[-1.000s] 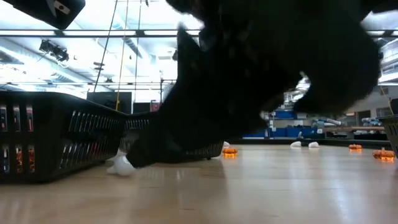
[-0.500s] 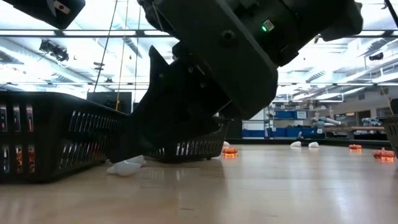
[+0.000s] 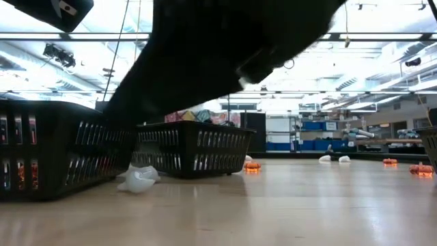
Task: Sort Halloween decoration
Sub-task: Put the black skeleton toy into the right black basket
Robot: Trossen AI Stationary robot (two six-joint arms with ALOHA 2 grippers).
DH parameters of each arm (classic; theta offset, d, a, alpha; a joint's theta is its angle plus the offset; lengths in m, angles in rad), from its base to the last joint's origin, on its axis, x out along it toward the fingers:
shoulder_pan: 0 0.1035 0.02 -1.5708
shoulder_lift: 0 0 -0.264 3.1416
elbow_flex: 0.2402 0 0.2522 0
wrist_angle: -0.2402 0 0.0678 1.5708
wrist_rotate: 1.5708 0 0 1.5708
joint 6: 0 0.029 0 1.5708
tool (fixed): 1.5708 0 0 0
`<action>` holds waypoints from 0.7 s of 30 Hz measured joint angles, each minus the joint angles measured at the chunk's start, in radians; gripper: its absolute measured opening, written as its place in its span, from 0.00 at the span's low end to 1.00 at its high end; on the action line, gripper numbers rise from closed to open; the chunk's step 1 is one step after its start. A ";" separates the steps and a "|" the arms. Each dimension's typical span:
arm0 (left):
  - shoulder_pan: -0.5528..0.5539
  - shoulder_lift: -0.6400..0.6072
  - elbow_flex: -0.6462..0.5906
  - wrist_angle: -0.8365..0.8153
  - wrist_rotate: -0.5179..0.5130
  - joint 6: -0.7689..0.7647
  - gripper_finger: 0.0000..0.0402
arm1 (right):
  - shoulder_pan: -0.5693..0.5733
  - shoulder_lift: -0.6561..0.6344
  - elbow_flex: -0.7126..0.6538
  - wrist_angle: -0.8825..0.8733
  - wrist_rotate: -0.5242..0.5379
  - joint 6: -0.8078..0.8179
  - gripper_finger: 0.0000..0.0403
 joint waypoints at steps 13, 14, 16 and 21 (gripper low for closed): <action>0.000 0.000 0.000 0.014 0.000 0.000 0.39 | 0.004 -0.117 0.166 -0.459 0.124 0.162 0.51; 0.000 0.000 0.000 0.014 0.000 0.001 0.39 | -0.003 -0.148 0.167 -0.477 0.136 0.155 0.51; 0.000 0.000 0.000 0.010 0.000 0.002 0.39 | -0.023 -0.194 0.163 -0.543 0.141 0.150 0.51; -0.001 0.000 0.000 0.008 0.000 0.005 0.39 | -0.096 -0.315 0.150 -0.746 0.186 0.155 0.51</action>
